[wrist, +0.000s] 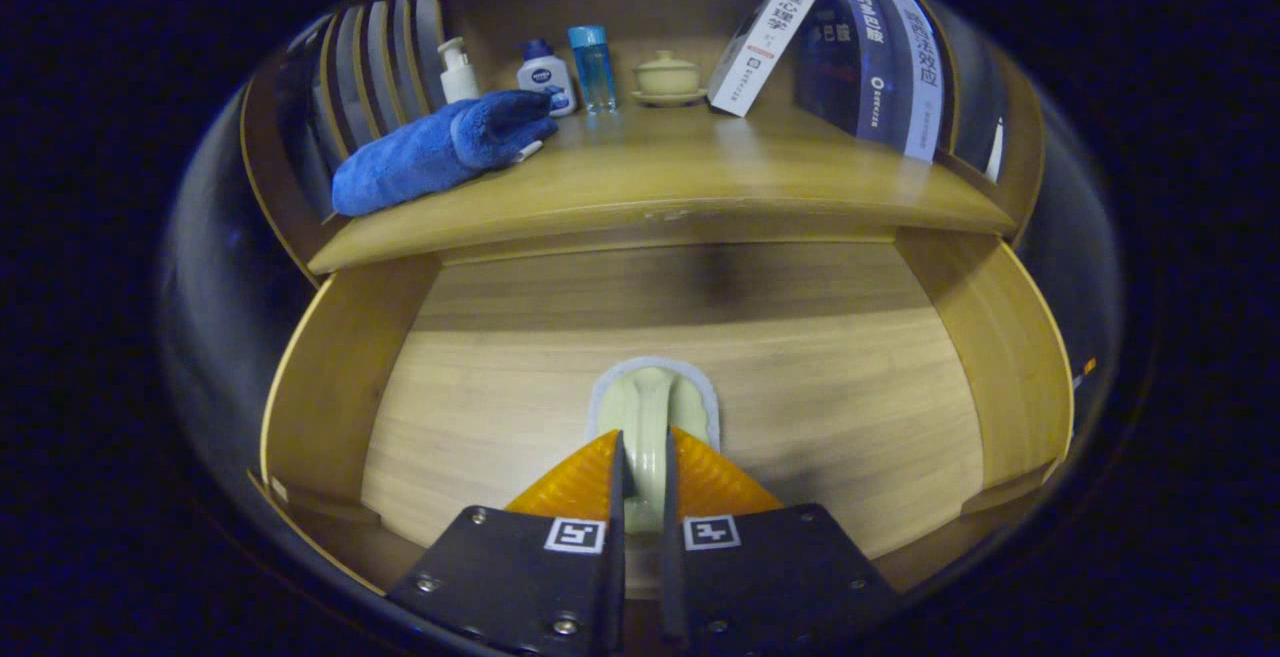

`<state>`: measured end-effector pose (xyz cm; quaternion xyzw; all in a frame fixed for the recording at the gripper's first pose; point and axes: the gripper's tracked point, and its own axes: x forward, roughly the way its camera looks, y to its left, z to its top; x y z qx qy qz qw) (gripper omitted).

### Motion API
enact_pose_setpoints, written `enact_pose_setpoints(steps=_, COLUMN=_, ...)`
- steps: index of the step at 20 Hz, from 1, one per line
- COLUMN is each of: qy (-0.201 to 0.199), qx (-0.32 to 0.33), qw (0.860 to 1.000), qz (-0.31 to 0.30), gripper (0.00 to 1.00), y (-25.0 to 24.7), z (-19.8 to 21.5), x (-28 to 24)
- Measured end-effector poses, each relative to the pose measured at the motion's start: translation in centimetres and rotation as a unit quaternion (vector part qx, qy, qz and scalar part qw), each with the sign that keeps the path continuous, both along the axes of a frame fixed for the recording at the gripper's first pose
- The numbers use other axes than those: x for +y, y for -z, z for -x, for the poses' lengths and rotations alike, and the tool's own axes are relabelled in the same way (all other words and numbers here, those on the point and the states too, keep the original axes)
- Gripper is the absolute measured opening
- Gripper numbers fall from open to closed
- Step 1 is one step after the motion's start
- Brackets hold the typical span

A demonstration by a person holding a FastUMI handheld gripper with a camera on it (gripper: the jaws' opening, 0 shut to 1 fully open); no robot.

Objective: Pull open the drawer, take out the items inside it, and place them on the countertop above the cabinet.

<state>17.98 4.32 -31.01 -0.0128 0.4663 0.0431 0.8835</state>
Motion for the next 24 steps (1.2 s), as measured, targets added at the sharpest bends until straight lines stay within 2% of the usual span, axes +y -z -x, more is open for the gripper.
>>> enact_pose_setpoints(steps=6, qy=-0.029, qx=-0.084, qw=0.995, qz=-0.039, gripper=0.15, y=-4.8, z=0.5, x=1.7)
enact_pose_setpoints(steps=12, qy=-0.037, qx=-0.178, qw=0.981, qz=-0.062, gripper=0.14, y=-12.4, z=0.0, x=3.0)
enact_pose_setpoints(steps=17, qy=-0.052, qx=-0.288, qw=0.953, qz=-0.076, gripper=0.14, y=-21.2, z=-0.6, x=4.1)
enact_pose_setpoints(steps=21, qy=-0.060, qx=-0.381, qw=0.921, qz=-0.060, gripper=0.14, y=-26.9, z=-2.5, x=4.2)
enact_pose_setpoints(steps=22, qy=-0.058, qx=-0.394, qw=0.915, qz=-0.059, gripper=0.14, y=-27.6, z=-3.1, x=4.3)
enact_pose_setpoints(steps=24, qy=-0.051, qx=-0.398, qw=0.914, qz=-0.057, gripper=0.14, y=-28.1, z=-4.7, x=4.6)
